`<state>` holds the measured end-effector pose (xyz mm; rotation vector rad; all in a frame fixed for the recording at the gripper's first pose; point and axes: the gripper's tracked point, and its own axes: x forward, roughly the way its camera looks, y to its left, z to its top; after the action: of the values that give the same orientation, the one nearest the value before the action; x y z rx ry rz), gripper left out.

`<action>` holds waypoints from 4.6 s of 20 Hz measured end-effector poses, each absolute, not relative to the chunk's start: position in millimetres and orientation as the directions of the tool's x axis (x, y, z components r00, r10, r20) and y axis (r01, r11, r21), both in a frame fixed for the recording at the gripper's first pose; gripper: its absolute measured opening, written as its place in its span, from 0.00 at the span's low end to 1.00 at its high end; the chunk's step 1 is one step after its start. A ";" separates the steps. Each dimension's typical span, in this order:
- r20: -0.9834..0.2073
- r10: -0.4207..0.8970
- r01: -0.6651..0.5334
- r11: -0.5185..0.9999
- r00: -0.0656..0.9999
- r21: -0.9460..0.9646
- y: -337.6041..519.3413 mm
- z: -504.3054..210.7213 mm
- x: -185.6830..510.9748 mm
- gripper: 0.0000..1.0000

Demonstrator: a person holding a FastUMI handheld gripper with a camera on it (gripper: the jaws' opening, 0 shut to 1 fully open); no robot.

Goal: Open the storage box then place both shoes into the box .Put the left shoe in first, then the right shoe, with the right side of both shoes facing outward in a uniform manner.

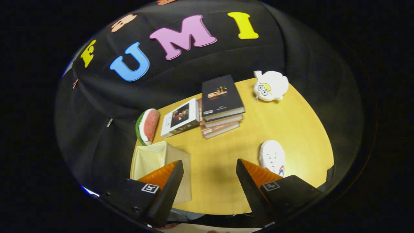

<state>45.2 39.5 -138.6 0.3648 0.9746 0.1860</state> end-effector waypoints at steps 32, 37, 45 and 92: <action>-0.900 0.433 0.250 0.866 0.059 0.433 -82.5 -371.3 4.3 0.48; -0.874 0.478 0.275 0.832 0.086 0.482 -82.7 -369.9 5.4 0.25; -0.843 0.529 0.290 0.794 0.102 0.534 -66.4 -343.2 -11.0 0.13; -0.638 0.488 -0.090 0.830 0.596 0.551 221.4 -69.2 33.3 0.99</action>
<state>33.3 221.4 -69.2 0.5005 0.8749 0.3519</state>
